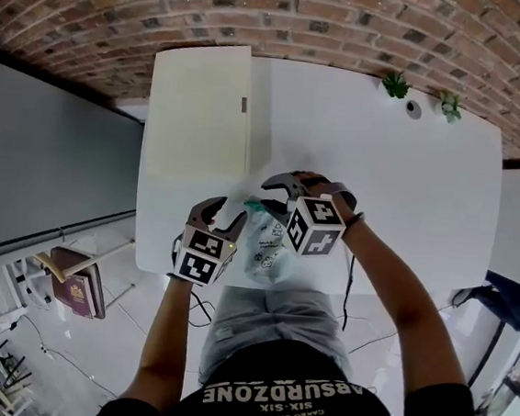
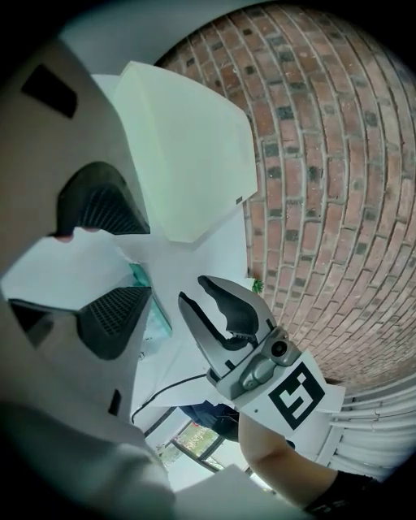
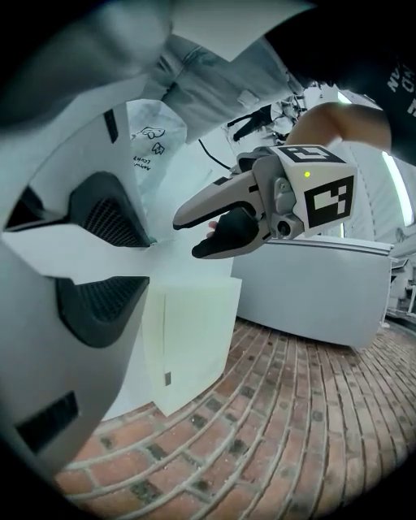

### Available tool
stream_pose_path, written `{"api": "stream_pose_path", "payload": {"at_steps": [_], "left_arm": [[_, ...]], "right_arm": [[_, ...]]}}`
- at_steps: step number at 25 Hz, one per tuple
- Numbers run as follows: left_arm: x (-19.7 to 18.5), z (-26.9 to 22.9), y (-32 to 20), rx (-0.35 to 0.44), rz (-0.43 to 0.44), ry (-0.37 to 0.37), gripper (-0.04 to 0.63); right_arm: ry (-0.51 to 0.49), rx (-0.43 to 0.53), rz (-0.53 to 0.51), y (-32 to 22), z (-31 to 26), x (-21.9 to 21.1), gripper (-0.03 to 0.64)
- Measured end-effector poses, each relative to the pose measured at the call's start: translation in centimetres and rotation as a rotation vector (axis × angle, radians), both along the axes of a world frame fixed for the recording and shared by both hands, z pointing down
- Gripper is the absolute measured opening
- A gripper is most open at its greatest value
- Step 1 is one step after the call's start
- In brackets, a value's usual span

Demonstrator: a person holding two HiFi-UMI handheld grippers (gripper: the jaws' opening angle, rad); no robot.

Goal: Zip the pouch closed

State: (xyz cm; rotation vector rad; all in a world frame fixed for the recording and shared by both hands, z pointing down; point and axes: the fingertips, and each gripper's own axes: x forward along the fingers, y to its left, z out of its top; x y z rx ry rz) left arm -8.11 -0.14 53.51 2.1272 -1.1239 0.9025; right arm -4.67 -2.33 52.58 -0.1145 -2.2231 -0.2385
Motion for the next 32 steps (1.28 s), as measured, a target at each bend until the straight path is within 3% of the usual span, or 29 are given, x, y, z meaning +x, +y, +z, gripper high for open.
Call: {"api": "stream_pose_path", "payload": {"at_steps": [7, 16, 26, 29, 32], "left_arm": [[-0.2, 2.0, 0.4, -0.04, 0.041, -0.043, 0.187], [0.1, 4.6, 0.7, -0.061, 0.053, -0.041, 0.18], [0.4, 5.8, 0.7, -0.081, 0.12, -0.082, 0.173], [0.5, 6.2, 0.8, -0.088, 0.147, -0.1, 0.163], [0.4, 6.7, 0.9, -0.095, 0.171, -0.126, 0.101]], "right_arm": [[0.072, 0.012, -0.131, 0.5, 2.9, -1.2, 0.104], [0.144, 0.043, -0.259, 1.0, 5.6, -2.1, 0.097], [0.175, 0.068, -0.341, 1.4, 6.7, -3.0, 0.075], [0.185, 0.088, -0.381, 1.6, 6.7, -3.1, 0.069], [0.192, 0.118, -0.416, 1.9, 6.9, -3.0, 0.06]]}}
